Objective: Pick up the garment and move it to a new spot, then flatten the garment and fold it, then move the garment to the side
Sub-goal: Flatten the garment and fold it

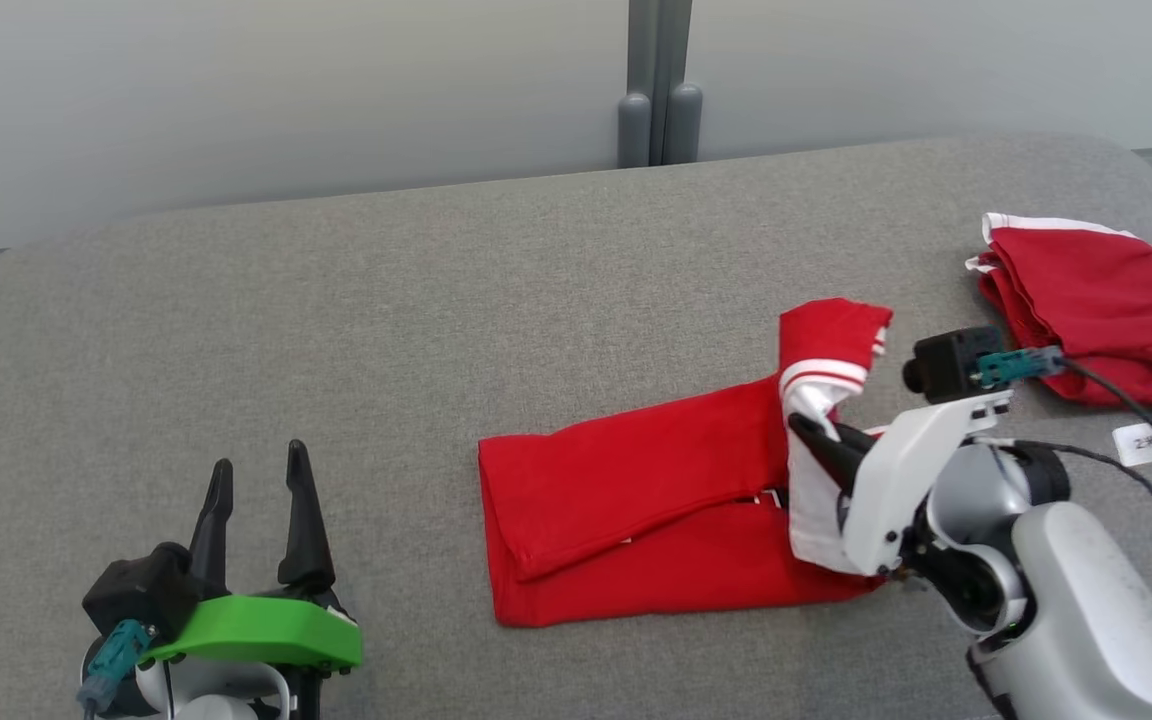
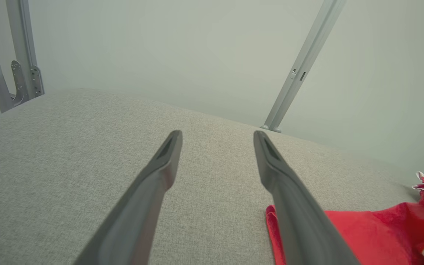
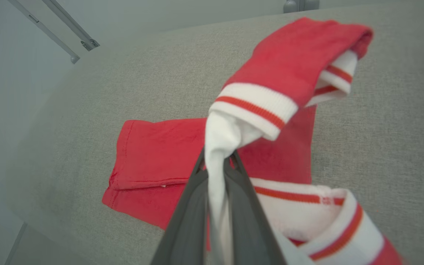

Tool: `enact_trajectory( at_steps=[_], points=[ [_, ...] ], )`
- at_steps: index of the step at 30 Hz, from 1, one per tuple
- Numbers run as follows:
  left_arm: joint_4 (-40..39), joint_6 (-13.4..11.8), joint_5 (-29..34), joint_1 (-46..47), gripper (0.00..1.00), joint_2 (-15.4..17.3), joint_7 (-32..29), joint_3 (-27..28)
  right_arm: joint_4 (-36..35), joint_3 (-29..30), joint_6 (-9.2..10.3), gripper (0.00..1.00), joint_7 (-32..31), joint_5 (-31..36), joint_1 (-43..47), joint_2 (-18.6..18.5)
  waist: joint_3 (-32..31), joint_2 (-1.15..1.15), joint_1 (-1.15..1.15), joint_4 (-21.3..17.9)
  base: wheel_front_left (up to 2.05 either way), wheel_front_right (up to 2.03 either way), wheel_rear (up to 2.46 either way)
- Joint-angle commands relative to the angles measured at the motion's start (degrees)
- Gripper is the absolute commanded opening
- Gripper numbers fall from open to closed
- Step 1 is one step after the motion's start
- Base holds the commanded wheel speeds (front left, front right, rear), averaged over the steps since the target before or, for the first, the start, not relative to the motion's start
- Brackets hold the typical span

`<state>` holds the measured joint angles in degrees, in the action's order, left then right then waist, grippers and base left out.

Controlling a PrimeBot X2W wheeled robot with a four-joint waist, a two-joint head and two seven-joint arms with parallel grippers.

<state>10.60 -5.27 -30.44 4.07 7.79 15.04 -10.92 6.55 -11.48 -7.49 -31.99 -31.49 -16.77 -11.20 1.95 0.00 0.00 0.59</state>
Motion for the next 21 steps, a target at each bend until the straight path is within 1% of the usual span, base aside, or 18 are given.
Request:
enact_trajectory(
  at_steps=[1,5,9,13,16,21],
  points=[
    [0.1,0.3,0.3,-0.3,1.0,-0.2,0.1,0.0,0.2,-0.3,0.0,0.0,0.3,0.3,-0.2,0.5,-0.2,0.0,0.0,0.4,0.0,0.0,0.0],
    [0.4,0.7,0.3,0.7,1.0,-0.5,0.0,-0.9,3.9,-3.3,0.0,0.0,1.4,1.5,-1.6,4.3,-0.3,0.0,0.0,1.9,0.0,0.0,0.0],
    [0.8,1.2,0.4,1.5,1.0,-0.7,-0.1,-1.7,9.3,-5.5,-0.01,0.0,3.2,2.1,-3.5,6.8,-0.1,0.0,0.0,3.8,0.0,0.0,0.0],
    [1.7,1.8,0.5,2.3,1.0,-1.3,-0.1,-2.9,15.7,-7.1,0.0,0.0,5.2,2.5,-5.7,7.9,0.1,0.0,0.0,6.0,0.0,0.0,0.0],
    [2.3,2.0,0.5,2.9,1.0,-1.8,0.0,-3.4,19.8,-8.3,-0.01,0.0,6.7,1.5,-7.4,8.2,0.2,0.0,0.0,7.6,0.0,0.0,0.0],
    [3.3,2.6,0.6,3.8,1.0,-2.4,0.0,-4.4,25.0,-12.3,-0.01,0.0,9.4,-2.9,-9.9,8.2,0.3,0.0,0.0,9.8,0.0,0.0,0.0]
  ],
)
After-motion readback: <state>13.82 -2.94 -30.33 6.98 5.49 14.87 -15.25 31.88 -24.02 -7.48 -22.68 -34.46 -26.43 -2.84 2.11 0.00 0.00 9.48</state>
